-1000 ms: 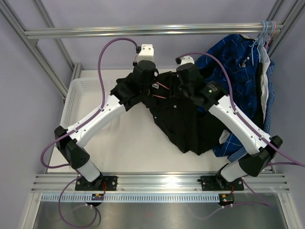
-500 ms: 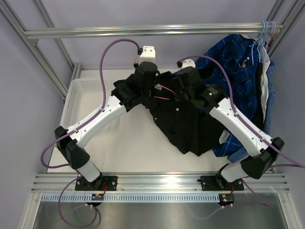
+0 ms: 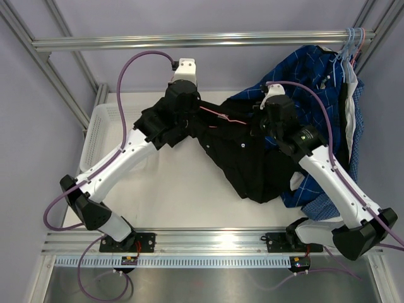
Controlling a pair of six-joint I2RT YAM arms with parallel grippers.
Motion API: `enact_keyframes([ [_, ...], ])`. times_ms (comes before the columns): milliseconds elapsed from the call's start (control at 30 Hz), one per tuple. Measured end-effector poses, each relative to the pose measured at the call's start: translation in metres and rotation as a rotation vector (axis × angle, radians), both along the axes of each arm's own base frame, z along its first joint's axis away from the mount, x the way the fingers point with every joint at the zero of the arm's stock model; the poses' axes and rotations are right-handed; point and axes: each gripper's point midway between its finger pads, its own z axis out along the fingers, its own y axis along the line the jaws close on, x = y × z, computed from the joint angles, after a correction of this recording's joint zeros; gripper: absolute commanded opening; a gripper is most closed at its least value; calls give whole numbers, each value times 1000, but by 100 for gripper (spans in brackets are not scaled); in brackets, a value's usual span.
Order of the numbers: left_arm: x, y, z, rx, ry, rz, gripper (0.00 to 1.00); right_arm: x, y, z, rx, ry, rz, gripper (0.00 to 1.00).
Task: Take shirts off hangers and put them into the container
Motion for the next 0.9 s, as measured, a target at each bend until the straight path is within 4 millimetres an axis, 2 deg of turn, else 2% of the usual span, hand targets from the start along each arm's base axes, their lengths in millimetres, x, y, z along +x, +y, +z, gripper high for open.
enact_keyframes([
  [167,1,9,-7,-5,24,-28,0,-3,-9,-5,33,10,18,0],
  [333,-15,8,-16,-41,47,-143,0,-2,-17,-13,44,39,33,0],
  [567,-34,23,-1,-140,30,-244,0,-4,-11,-15,108,62,107,1],
  [767,-45,22,14,-234,19,-329,0,-12,-1,-37,186,136,179,4],
  [800,-46,21,16,-249,19,-339,0,-15,2,-42,201,152,193,6],
  [900,-47,16,17,-298,28,-360,0,-22,7,-56,233,201,221,31],
])
